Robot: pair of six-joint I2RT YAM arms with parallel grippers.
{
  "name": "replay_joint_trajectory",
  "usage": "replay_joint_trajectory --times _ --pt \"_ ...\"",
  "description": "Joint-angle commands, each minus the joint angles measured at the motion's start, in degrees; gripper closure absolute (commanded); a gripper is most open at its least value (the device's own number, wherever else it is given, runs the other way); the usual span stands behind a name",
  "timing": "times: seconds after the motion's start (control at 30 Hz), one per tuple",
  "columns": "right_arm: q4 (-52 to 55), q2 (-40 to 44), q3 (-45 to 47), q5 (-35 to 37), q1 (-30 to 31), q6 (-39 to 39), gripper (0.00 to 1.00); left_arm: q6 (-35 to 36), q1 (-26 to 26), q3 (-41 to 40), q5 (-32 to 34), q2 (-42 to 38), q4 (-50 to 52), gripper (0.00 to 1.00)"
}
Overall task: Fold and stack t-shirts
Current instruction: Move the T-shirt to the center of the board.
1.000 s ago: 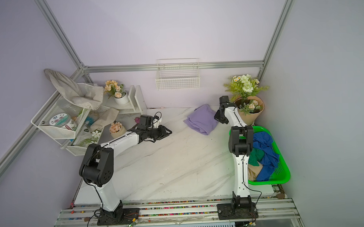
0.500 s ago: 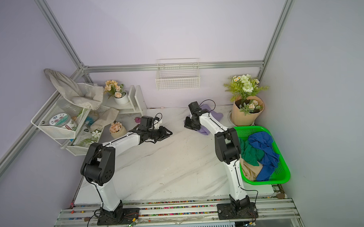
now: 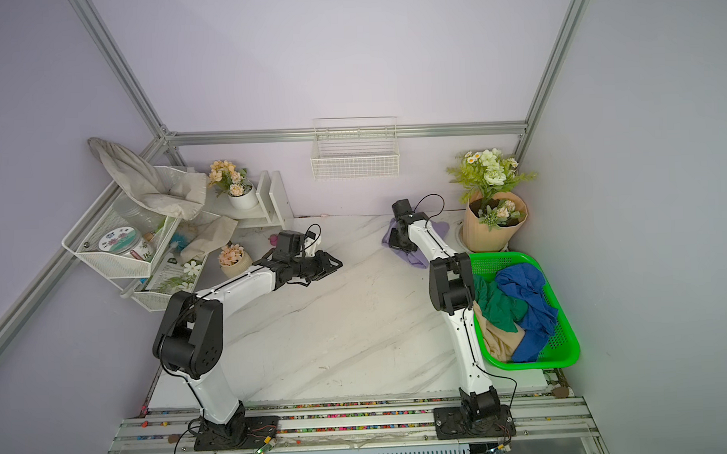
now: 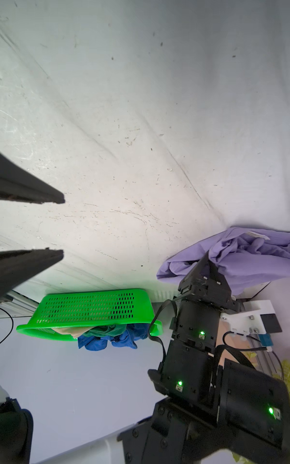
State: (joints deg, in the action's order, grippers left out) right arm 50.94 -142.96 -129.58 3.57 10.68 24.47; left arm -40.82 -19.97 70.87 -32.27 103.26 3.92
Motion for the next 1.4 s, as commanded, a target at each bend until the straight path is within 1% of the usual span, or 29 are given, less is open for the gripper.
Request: replay_joint_trajectory --times 0.0,0.07,0.13,0.17,0.23,0.3,0.37,0.47,0.57,0.63,0.73,0.9,1.07,1.13,1.2,1.23,1.3,1.37 --pt "3.2 4.5 0.8 11.2 -6.3 -4.1 0.91 1.4 -0.1 -2.3 1.1 -1.0 0.7 0.65" --pt "3.7 5.8 1.1 13.4 -8.5 -4.6 0.91 1.4 -0.1 -1.8 0.5 -0.4 0.5 0.65" --pt "3.7 6.7 1.6 15.2 -9.6 -4.7 0.91 1.0 -0.1 -1.7 0.3 0.1 -0.1 0.65" --pt "3.9 7.0 1.7 14.7 -9.8 -4.4 0.91 0.9 -0.1 -1.5 0.3 0.4 -0.1 0.65" --pt "4.0 8.0 2.4 10.8 -9.9 -3.7 0.91 0.8 -0.1 -0.8 0.0 1.2 0.0 0.65" --pt "4.4 9.2 4.0 5.2 -9.7 -1.5 0.91 0.9 -0.1 -0.1 -0.1 2.0 0.3 0.65" --pt "3.2 11.7 7.9 1.4 -9.5 0.4 0.9 1.4 -0.1 0.6 0.7 2.5 1.3 0.64" --pt "-2.8 18.2 18.1 -2.4 -9.4 3.0 0.89 2.6 0.2 1.6 1.1 3.1 2.8 0.64" --pt "-8.4 23.7 26.1 -2.7 -9.4 3.9 0.89 3.3 0.4 2.1 1.3 3.3 3.6 0.64" --pt "-10.7 24.6 28.0 -1.2 -9.4 3.6 0.9 3.5 0.5 2.3 1.2 3.4 4.1 0.64" --pt "-11.6 22.4 25.3 -2.2 -9.3 4.1 0.91 3.5 0.5 2.3 0.9 3.7 4.2 0.64" --pt "-11.9 15.8 16.2 -4.6 -9.3 6.4 0.92 3.3 0.5 0.9 1.0 3.2 3.9 0.64" --pt "-6.2 3.4 2.1 -10.8 -8.9 8.1 0.92 3.2 0.5 -1.0 1.0 2.4 3.4 0.64" --pt "-3.2 -0.6 -0.7 -12.4 -8.4 8.9 0.93 2.8 0.5 -2.0 1.0 2.2 2.7 0.64" --pt "-0.6 -1.8 0.3 -12.8 -7.4 9.4 0.93 2.4 0.5 -3.1 1.2 1.7 1.7 0.65" --pt "-0.7 -1.1 3.1 -13.1 -6.6 9.3 0.93 2.2 0.6 -3.5 1.4 1.5 1.3 0.65" --pt "-2.5 1.8 10.6 -11.6 -4.9 10.0 0.94 2.2 0.5 -4.1 1.5 1.2 0.7 0.64" --pt "-8.1 5.9 20.3 -11.8 -3.2 10.8 0.93 2.4 0.5 -4.2 1.8 1.4 1.0 0.64"
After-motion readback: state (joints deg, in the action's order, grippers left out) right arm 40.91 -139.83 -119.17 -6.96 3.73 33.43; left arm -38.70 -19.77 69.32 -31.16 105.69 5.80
